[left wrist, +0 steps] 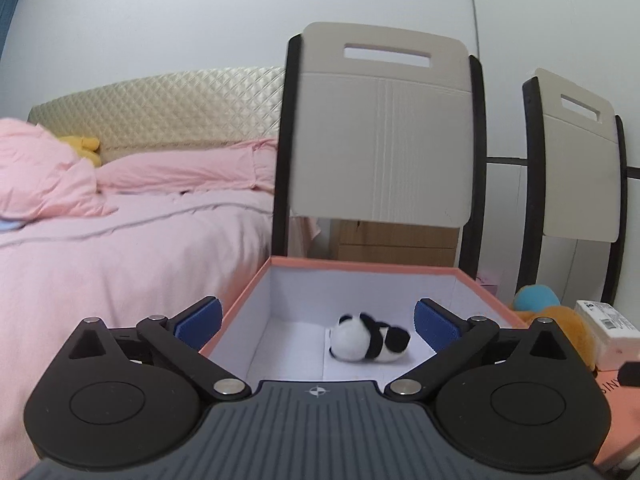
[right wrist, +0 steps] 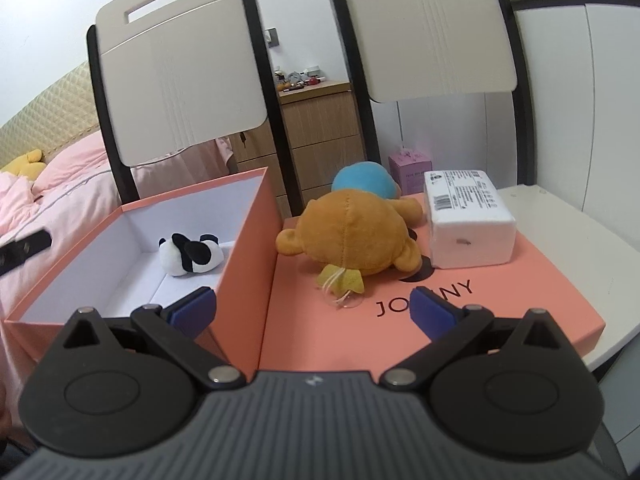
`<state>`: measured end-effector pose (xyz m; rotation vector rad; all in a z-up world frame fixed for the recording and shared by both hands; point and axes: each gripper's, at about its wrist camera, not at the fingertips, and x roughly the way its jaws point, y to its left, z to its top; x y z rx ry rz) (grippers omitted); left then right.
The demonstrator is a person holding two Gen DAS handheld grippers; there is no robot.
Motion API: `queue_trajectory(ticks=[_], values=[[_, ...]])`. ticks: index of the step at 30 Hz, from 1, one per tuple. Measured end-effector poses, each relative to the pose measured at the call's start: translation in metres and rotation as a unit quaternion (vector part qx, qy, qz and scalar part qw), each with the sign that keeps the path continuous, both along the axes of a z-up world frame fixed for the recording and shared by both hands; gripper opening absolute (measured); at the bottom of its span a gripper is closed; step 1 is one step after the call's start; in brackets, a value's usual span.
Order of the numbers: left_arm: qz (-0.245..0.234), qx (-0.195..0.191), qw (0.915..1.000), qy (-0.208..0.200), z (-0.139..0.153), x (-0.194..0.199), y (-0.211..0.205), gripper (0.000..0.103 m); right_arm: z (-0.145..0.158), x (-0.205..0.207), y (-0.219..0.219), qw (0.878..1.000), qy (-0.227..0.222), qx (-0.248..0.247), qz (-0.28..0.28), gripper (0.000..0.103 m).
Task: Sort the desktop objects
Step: 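Carry the panda plush with the left gripper into the pink box and release, then move the right gripper to the orange bear plush and close on it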
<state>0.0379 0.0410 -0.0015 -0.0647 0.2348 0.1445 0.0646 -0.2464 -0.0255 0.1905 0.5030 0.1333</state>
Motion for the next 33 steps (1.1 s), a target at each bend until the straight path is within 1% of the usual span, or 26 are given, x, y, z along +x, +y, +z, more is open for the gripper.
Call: queue_trajectory(ticks=[3,9,17,20,23,25,27,30,32,33], values=[[-0.006,-0.001,1.0,-0.002,-0.006,-0.009,0.0,0.103,0.001,-0.001,0.006,1.0,-0.012,-0.007,0.003,0.103],[-0.027,0.007,0.9994,-0.018,-0.006,-0.016,-0.004,0.103,0.003,-0.007,0.013,0.999,-0.041,0.004,0.015,0.103],[-0.029,0.004,0.9994,-0.017,-0.008,-0.017,-0.004,0.103,0.007,-0.015,0.011,0.997,-0.068,0.016,0.017,0.103],[-0.029,0.004,0.9994,-0.018,-0.008,-0.018,-0.004,0.103,0.008,-0.016,0.01,0.997,-0.076,0.007,0.012,0.103],[-0.028,0.003,0.9994,-0.018,-0.008,-0.018,-0.003,0.103,0.012,-0.012,0.008,0.997,-0.07,0.001,0.031,0.103],[-0.028,0.0,0.9994,-0.018,-0.008,-0.018,-0.002,0.103,0.019,-0.005,0.005,0.997,-0.06,-0.003,0.037,0.103],[-0.029,-0.002,0.9994,-0.019,-0.008,-0.019,-0.001,0.103,0.027,0.006,0.002,0.996,-0.058,0.004,0.061,0.103],[-0.029,-0.004,0.9994,-0.019,-0.009,-0.019,0.0,0.103,0.041,0.03,-0.002,0.994,-0.08,0.006,0.076,0.103],[-0.03,-0.006,0.9993,-0.019,-0.008,-0.019,0.0,0.103,0.044,0.053,-0.002,0.995,-0.083,-0.016,0.061,0.103],[-0.031,-0.006,0.9993,-0.02,-0.008,-0.02,0.0,0.103,0.042,0.068,-0.002,0.996,-0.073,-0.023,0.051,0.103]])
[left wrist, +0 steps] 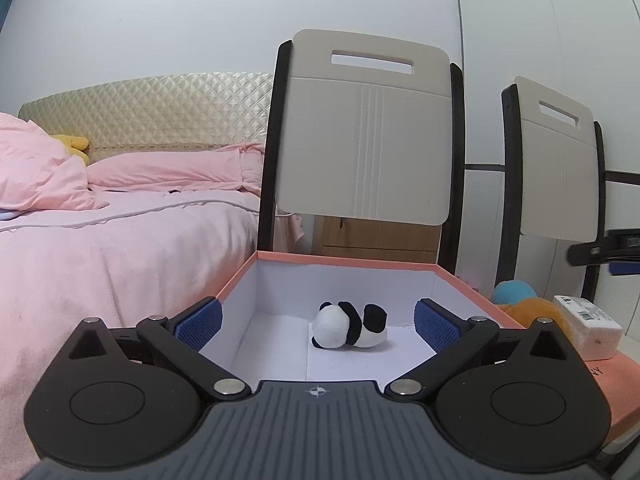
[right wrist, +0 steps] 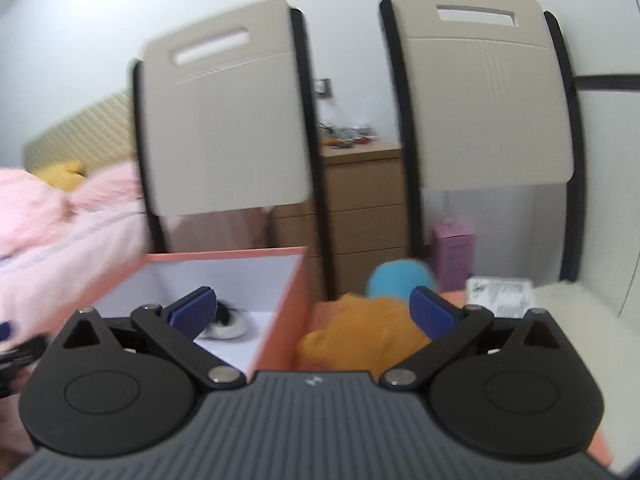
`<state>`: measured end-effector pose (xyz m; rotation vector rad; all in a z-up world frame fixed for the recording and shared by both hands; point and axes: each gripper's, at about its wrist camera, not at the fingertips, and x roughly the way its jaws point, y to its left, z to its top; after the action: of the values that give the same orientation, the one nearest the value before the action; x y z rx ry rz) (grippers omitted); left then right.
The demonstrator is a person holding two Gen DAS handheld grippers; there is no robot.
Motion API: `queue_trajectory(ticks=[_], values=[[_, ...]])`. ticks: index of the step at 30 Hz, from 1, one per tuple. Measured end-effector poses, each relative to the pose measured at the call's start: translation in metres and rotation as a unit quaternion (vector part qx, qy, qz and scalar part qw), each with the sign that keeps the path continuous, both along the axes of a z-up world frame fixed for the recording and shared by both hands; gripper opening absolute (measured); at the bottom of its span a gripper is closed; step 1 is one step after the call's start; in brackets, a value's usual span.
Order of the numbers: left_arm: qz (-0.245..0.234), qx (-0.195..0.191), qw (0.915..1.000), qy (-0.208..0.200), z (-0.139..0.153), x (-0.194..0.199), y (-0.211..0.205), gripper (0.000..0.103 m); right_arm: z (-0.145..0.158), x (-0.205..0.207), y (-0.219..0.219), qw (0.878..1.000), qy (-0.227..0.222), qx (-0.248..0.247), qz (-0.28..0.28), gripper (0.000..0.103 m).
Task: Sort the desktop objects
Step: 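Move the right gripper to the orange bear plush and close on it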
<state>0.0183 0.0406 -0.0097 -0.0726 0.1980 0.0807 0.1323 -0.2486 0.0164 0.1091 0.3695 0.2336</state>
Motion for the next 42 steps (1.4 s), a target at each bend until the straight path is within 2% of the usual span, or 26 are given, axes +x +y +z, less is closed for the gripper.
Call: queue_trajectory(ticks=[4,8,10,12,14,16,21,34,38,42], values=[[-0.001,-0.002,1.0,0.001,0.0,-0.001,0.001,0.103,-0.023,0.057,-0.01,0.997,0.065,0.009,-0.045,0.103],[-0.003,-0.002,1.0,0.007,-0.001,0.0,0.001,0.103,-0.049,0.09,-0.012,0.994,0.096,0.0,-0.058,0.102],[-0.007,-0.005,0.9999,0.015,-0.002,0.002,-0.001,0.103,-0.057,0.095,-0.011,0.994,0.096,-0.005,-0.059,0.102],[-0.007,-0.008,0.9997,0.021,-0.003,0.004,0.0,0.103,-0.06,0.1,-0.01,0.993,0.098,-0.008,-0.06,0.093],[-0.003,-0.009,0.9996,0.026,-0.005,0.005,0.002,0.103,-0.062,0.104,-0.009,0.994,0.092,-0.006,-0.061,0.09],[0.001,-0.013,0.9994,0.031,-0.006,0.006,0.004,0.103,-0.066,0.106,-0.001,0.995,0.085,-0.03,-0.05,0.089],[0.008,-0.016,0.999,0.04,-0.007,0.008,0.006,0.103,-0.073,0.111,0.015,0.994,0.076,-0.068,-0.041,0.089],[0.008,-0.011,0.9992,0.038,-0.007,0.007,0.001,0.103,-0.082,0.105,0.017,0.994,0.046,-0.094,-0.026,0.092],[0.007,-0.013,0.9991,0.039,-0.007,0.007,0.001,0.103,-0.081,0.105,0.022,0.992,0.047,-0.116,-0.018,0.092],[0.01,-0.013,0.9991,0.039,-0.007,0.008,-0.003,0.103,-0.08,0.107,0.023,0.992,0.05,-0.117,-0.016,0.087]])
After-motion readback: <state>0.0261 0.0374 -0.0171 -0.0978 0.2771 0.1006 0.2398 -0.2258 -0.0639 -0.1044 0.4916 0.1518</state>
